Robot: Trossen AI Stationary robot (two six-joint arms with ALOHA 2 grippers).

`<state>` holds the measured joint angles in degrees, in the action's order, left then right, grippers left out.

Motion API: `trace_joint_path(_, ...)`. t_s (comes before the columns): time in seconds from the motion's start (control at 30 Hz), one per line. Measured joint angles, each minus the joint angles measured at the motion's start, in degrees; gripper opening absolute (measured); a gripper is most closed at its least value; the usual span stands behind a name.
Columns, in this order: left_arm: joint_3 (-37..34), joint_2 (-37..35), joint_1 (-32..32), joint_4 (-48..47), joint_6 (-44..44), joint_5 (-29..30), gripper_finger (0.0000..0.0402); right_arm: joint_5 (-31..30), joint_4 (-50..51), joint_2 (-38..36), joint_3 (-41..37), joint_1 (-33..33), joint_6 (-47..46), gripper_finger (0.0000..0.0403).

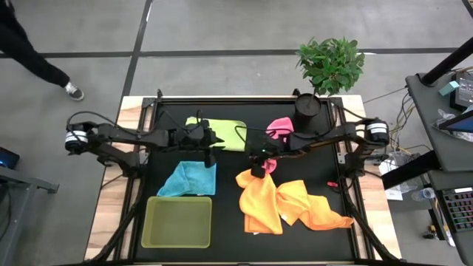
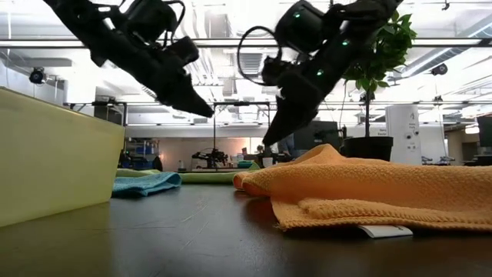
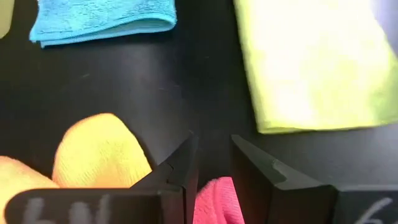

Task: Fold microfiber towels
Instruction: Fold the green microfiber towel

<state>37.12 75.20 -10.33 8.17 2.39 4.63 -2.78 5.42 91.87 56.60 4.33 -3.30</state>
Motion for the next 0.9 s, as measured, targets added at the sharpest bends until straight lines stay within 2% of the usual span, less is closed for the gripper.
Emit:
trace_joint_path(0.27, 1.81, 7.72, 0.71, 5.35, -0.6, -0.01, 0.0102, -2.33, -5.64, -7.43, -6.81, -0.07, 0.41, 0.0082)
trace_joint_path(0.43, 4.62, 14.01, 0.92, 6.5, -0.6, 0.01, 0.0133, -2.37, -11.8, -10.99, -11.52, -0.07, 0.84, 0.0082)
trace_joint_path(0.63, 10.16, 22.33, 0.9, 8.46, 0.39, 0.38, 0.0181, -2.38, -15.94, -12.11, -14.15, -0.05, 0.79, 0.0082)
trace_joint_path(0.9, 14.86, 30.61, 0.85, 8.3, 2.85, 2.33, 0.0189, -2.37, -16.86, -11.93, -14.86, -0.05, 0.76, 0.0082)
